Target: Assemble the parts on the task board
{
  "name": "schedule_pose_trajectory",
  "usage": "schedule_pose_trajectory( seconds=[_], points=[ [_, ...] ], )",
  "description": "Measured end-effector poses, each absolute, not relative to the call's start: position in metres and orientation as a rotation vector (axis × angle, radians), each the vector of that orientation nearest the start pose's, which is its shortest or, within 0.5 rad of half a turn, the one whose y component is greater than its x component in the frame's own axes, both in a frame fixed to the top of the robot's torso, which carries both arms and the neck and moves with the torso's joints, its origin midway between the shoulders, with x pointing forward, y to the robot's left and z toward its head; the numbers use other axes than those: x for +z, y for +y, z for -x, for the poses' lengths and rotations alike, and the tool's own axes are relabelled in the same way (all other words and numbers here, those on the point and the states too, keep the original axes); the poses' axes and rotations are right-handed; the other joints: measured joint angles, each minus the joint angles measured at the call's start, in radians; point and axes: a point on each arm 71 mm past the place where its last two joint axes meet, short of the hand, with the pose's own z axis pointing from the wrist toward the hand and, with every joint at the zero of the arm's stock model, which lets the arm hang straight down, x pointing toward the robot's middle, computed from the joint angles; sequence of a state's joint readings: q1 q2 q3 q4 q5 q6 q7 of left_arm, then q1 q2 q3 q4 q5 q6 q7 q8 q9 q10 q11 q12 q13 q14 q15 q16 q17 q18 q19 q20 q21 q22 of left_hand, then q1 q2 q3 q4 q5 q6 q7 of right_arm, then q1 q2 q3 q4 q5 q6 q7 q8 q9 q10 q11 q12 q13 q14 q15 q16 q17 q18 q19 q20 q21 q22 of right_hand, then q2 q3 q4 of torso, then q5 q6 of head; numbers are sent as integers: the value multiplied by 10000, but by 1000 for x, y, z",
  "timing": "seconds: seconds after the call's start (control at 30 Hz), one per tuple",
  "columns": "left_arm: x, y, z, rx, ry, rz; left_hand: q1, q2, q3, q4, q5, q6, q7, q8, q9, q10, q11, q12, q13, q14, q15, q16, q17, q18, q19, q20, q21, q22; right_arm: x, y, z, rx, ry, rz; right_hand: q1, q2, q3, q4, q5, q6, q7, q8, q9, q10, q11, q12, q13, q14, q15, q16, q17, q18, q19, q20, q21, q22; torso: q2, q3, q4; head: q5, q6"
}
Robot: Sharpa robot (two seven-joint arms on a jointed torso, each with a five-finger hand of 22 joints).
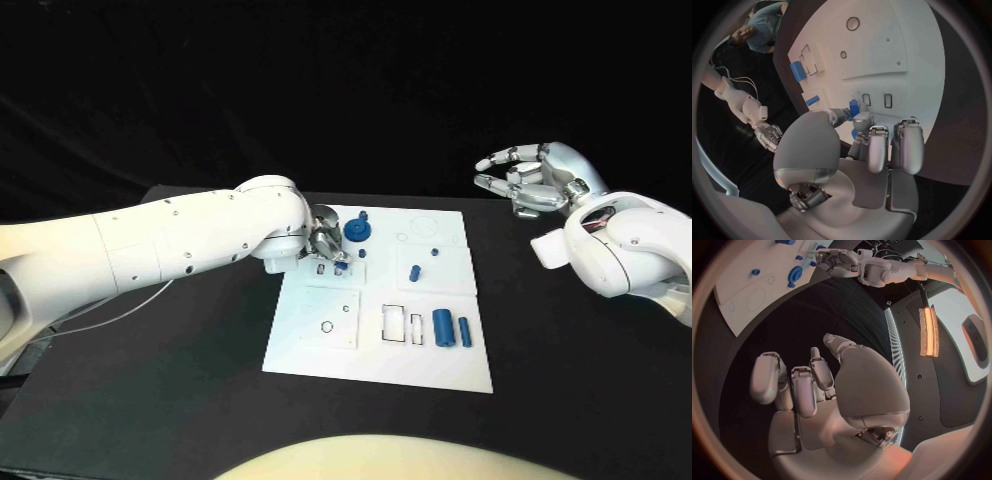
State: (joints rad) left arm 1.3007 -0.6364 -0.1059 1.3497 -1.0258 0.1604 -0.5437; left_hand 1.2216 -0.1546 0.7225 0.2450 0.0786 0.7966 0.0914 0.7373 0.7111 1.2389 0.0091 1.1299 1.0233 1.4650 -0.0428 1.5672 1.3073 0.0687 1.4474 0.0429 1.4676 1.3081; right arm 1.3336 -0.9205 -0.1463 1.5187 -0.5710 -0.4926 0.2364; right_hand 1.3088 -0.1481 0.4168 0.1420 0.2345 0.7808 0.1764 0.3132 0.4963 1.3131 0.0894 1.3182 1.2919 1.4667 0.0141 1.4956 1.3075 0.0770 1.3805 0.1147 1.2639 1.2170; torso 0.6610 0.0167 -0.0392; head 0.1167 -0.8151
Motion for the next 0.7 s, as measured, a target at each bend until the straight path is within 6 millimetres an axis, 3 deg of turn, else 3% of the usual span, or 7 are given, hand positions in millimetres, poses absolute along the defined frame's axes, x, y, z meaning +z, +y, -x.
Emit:
schedule_pose_trajectory(
  seconds=[0.33, 0.43, 0.7],
  points=[
    [-213, 162, -514, -3389, 23097, 972, -167, -38, 33, 20, 60, 13, -7, 140, 3, 110, -37, 165, 166, 2, -72, 0, 0, -1, 36, -36, 39, -1, -147, -251, -498, 10760, 14672, -5561, 0, 0, 0, 0, 0, 0, 0, 0, -1, 0, 0, 0, 1, 0, 0, 0, -1, 0, 0, 0, 0, 0, 0, 5, -7, 27, -14],
    [-214, 162, -514, -3250, 23062, 891, -208, -25, 34, 20, 59, 15, -8, 145, 3, 146, -71, 231, 217, 1, -73, 0, 0, -158, 62, -10, 39, -2, -147, -251, -498, 10763, 14671, -5559, -1, 1, 28, 28, 0, 0, 0, 0, -1, 0, 0, 0, 1, 0, 0, 0, -1, 0, 0, 0, 0, -14, 6, 9, -7, 27, -22],
    [-220, 163, -513, -2955, 23060, 728, -365, -76, 35, 19, 60, 76, -82, 201, 55, 253, -109, 347, 322, 1, -72, 0, 0, -158, 106, -34, 76, -2, -147, -250, -498, 10785, 14675, -5549, -2, 2, 28, 28, 0, 0, 0, 0, -1, 0, 0, 0, 0, 0, 0, 0, -1, 1, 0, 0, 1, -13, 8, 11, -13, 34, -50]
  ],
)
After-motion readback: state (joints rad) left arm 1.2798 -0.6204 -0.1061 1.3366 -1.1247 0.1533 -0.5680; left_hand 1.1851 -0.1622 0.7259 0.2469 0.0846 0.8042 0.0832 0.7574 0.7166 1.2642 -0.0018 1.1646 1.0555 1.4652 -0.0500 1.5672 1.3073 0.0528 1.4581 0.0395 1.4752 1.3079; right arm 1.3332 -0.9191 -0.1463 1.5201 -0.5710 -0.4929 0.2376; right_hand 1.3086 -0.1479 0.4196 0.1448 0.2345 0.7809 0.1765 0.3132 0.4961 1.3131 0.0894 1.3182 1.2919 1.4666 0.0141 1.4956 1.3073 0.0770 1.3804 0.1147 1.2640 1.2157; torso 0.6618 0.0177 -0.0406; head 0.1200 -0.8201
